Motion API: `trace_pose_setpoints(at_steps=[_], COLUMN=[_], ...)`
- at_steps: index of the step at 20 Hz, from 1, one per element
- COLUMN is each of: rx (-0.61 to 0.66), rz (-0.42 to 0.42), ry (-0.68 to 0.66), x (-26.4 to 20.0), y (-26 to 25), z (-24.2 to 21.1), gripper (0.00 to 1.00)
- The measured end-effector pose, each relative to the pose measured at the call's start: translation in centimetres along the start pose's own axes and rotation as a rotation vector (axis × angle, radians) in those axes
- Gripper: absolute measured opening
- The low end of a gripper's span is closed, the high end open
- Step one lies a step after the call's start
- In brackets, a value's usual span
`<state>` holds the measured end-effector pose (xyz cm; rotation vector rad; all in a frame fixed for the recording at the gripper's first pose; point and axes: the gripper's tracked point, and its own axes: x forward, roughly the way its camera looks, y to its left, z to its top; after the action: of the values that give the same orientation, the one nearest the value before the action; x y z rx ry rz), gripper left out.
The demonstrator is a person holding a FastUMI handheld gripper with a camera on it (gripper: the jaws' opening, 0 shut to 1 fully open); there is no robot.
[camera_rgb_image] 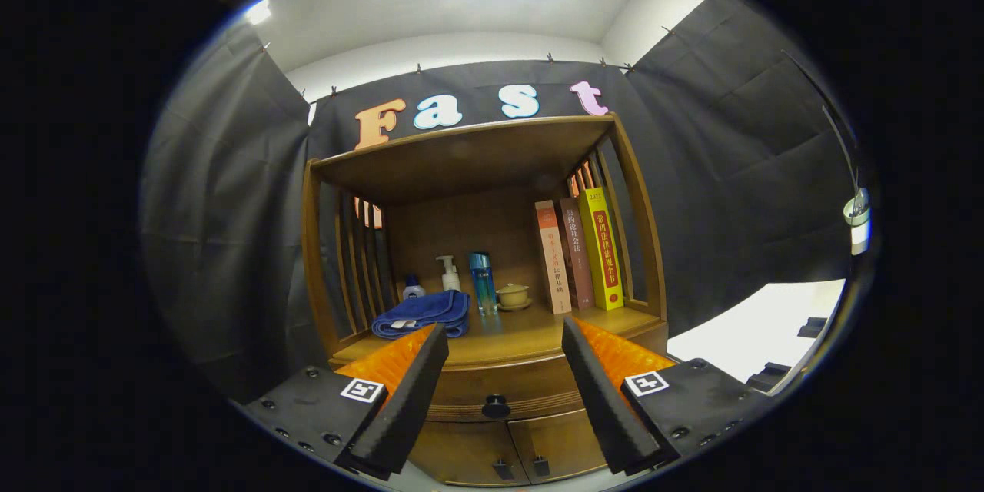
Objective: Pull open the drawer, take out the items inside it, and place them on the countertop above the cabinet.
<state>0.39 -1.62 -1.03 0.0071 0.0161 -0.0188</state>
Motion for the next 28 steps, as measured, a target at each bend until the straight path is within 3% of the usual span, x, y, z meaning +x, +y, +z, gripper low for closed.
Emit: trace_pose_setpoints(at_steps=[6,17,22,28], rx=[0.006,0.002,-0.072,-0.140], rz=[0.015,0.051,0.081,0.076], ry=[0.022,0.190,0.271,0.293], x=[0.2,3.9,5.7,7.7], y=[0.9,2.8,2.6,2.2], z=[-2.1,-15.8,-21.8,-24.5], gripper=[0.98,0.98,0.99,0.89])
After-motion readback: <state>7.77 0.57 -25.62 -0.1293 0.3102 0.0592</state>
